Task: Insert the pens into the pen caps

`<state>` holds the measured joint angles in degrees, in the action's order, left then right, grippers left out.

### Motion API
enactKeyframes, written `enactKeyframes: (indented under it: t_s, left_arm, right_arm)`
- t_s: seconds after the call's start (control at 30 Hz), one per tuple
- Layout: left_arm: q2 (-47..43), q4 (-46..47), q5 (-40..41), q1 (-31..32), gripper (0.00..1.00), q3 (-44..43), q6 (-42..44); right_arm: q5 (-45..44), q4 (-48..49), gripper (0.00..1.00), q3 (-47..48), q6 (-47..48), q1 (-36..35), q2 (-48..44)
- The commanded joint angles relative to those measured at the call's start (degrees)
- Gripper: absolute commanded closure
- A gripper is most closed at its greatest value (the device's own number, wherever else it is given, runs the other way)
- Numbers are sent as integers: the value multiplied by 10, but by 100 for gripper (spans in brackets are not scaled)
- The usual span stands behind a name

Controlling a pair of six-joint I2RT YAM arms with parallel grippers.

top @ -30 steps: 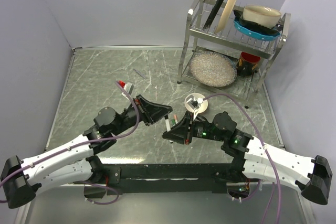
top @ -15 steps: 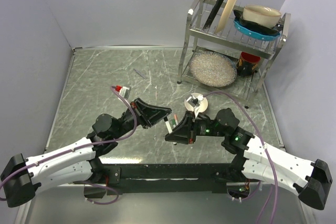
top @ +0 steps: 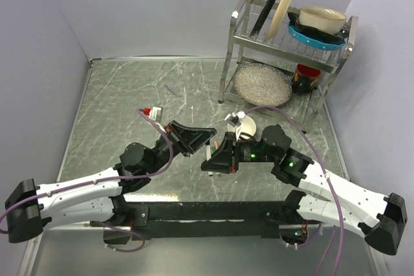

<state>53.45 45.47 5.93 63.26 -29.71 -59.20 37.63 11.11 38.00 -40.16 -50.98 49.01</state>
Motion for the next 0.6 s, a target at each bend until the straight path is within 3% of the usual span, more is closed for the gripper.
enactKeyframes:
  t_s: [0.0, 0.13, 0.37, 0.57]
  left_arm:
    - [12, -139, -184, 75, 99, 55, -14]
    - [-18, -163, -174, 81, 99, 63, -7]
    - [-10, -117, -194, 91, 99, 77, -14]
    - [-12, -123, -182, 114, 99, 84, -14]
  right_arm:
    - [-169, 131, 100, 95, 31, 69, 3]
    - [-151, 141, 100, 93, 22, 99, -9]
    - [-124, 182, 100, 98, -8, 109, 17]
    - [-133, 148, 100, 126, 14, 117, 30]
